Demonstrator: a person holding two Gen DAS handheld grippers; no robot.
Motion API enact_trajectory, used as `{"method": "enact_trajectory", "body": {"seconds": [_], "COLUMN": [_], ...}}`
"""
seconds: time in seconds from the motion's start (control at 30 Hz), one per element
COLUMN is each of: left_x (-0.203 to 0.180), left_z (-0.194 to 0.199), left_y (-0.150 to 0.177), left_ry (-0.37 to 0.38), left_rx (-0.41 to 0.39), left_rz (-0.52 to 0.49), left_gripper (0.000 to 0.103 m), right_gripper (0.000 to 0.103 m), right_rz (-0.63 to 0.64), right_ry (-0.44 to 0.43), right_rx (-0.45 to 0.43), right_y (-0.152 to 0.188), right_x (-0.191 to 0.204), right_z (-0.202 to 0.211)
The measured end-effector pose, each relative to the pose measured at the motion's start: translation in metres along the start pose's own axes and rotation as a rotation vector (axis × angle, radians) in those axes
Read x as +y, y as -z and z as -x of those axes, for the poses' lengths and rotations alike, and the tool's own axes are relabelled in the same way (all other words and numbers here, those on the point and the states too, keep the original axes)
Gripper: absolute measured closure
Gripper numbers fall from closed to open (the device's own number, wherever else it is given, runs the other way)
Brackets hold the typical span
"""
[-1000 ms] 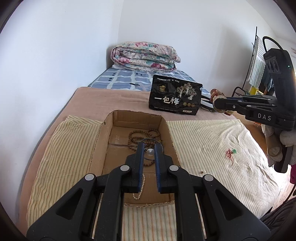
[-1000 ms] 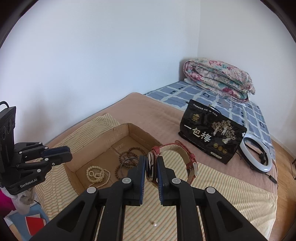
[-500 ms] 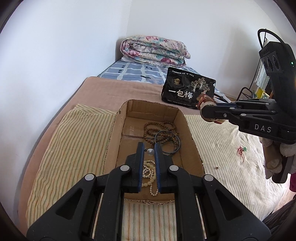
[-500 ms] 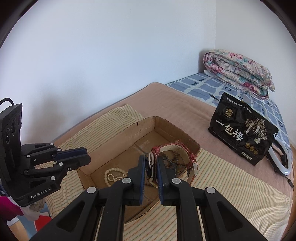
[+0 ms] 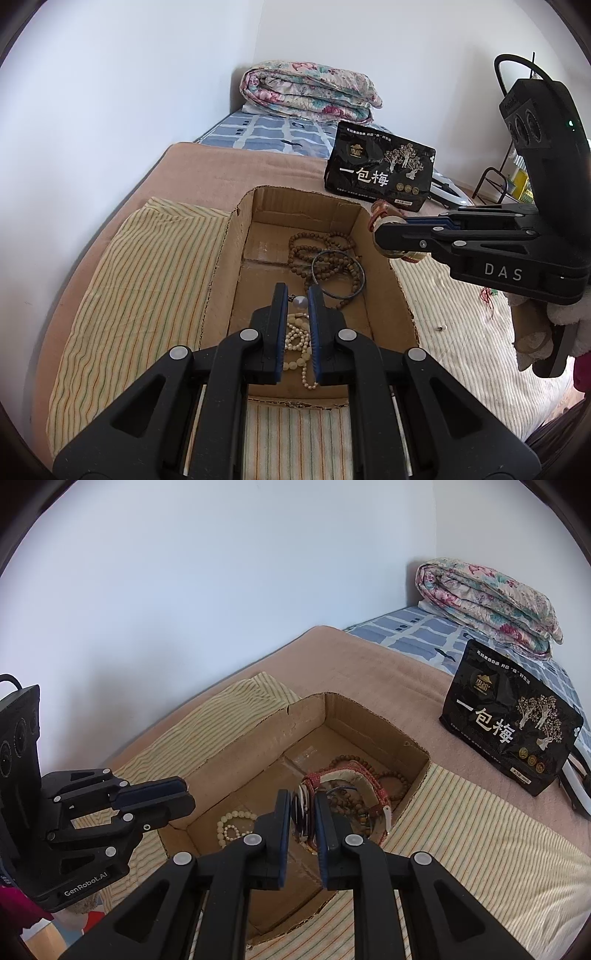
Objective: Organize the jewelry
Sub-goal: 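Open left tool to drop the pearl while right tool releases the watch into the box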
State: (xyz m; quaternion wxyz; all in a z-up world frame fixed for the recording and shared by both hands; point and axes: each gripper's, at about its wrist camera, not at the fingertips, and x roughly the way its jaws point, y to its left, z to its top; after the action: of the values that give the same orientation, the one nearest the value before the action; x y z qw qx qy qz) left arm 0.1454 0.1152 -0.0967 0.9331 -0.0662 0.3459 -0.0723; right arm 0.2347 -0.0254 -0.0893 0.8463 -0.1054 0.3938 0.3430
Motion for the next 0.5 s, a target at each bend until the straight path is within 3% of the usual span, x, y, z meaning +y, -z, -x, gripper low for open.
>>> {"method": "enact_trajectory", "body": {"seconds": [0.2, 0.23, 0.3, 0.33, 0.5], "left_x": [-0.003, -0.003, -0.002, -0.002, -0.002], "left_z": [-0.003, -0.004, -0.005, -0.004, -0.002], "left_y": [-0.001, -0.001, -0.001, 0.0, 0.001], "left_ry": [-0.007, -0.009, -0.01, -0.013, -0.024], "left_rx": [0.018, 0.025, 0.028, 0.018, 0.01], "left_rz": [-0.007, -0.004, 0.006, 0.011, 0.018], "left_gripper": [0.093, 0.09, 0.066, 0.052, 0.048], "right_gripper": [0.069, 0.065, 0.036, 0.032, 0.023], "right_rz": [-0.011, -0.015, -0.023, -0.028, -0.057], "right_ry": [0.001, 0.007, 0.031, 0.043, 0.064], "right_rx": [-0.018, -0.018, -0.03, -0.042, -0.058], "right_y": [-0.004, -0.004, -0.003, -0.003, -0.004], "right_x": [-0.002, -0.003, -0.004, -0.005, -0.013], "right_z": [0.003, 0.003, 0.006, 0.008, 0.015]}}
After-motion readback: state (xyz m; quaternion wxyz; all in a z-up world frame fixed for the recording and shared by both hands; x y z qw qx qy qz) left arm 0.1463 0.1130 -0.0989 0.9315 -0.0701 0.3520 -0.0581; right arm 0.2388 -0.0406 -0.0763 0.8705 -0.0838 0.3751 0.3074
